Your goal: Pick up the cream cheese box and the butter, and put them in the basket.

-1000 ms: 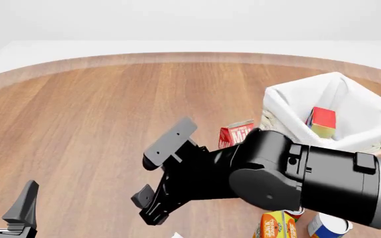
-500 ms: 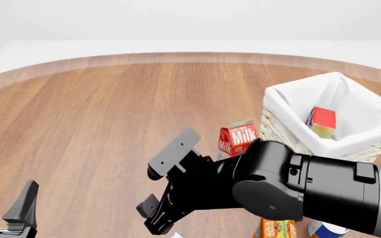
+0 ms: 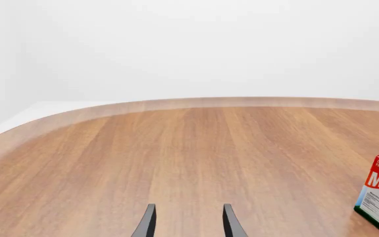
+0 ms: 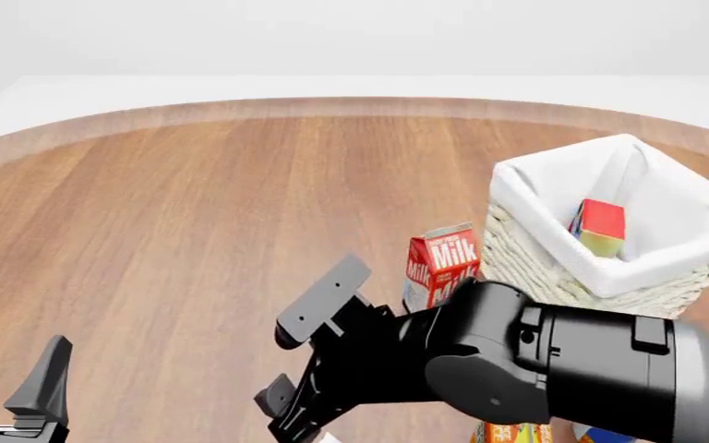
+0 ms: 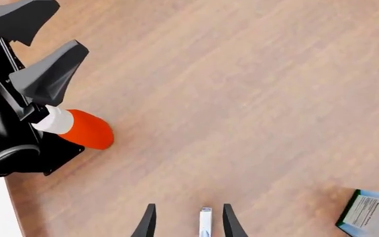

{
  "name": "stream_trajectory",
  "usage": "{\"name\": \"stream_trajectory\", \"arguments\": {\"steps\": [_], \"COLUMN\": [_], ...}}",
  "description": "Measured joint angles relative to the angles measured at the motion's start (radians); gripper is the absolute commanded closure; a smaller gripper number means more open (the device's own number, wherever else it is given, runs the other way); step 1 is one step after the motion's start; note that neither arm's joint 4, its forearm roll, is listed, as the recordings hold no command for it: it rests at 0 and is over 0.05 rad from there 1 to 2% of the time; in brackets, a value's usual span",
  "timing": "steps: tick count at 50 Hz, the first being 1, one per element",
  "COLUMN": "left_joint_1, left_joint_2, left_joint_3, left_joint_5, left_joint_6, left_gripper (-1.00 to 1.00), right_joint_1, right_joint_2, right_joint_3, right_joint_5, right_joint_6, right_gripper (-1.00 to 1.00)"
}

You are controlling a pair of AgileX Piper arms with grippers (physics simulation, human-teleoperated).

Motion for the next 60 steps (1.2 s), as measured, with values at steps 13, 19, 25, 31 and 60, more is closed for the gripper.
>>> {"name": "stream_trajectory", "arguments": {"steps": [13,19,25,31,60], "left_joint_1": [0.000,0.000,0.000,0.000,0.000], "left_joint_2": [0.000,0.000,0.000,0.000,0.000], "left_joint_3": [0.000,0.000,0.000,0.000,0.000], "left_joint_5": [0.000,0.000,0.000,0.000,0.000], "left_joint_6": [0.000,0.000,0.000,0.000,0.000], "left_gripper": [-1.00,-1.00,-1.00,-1.00,-1.00], "right_joint_1": [-0.005,-0.009,-0.011,-0.008,-0.015], "right_joint_2": [-0.016,-0.021,-0.014,-0.003,0.002], "right_joint_3": [0.025,0.045,0.066,0.087,0.149], "right_joint_5": [-0.002,-0.013,-0.033,-0.055,-0.087], "right_joint_6": [0.001,0.008,0.019,0.034,0.075], "right_gripper": [-1.00,-1.00,-1.00,-1.00,-1.00]}}
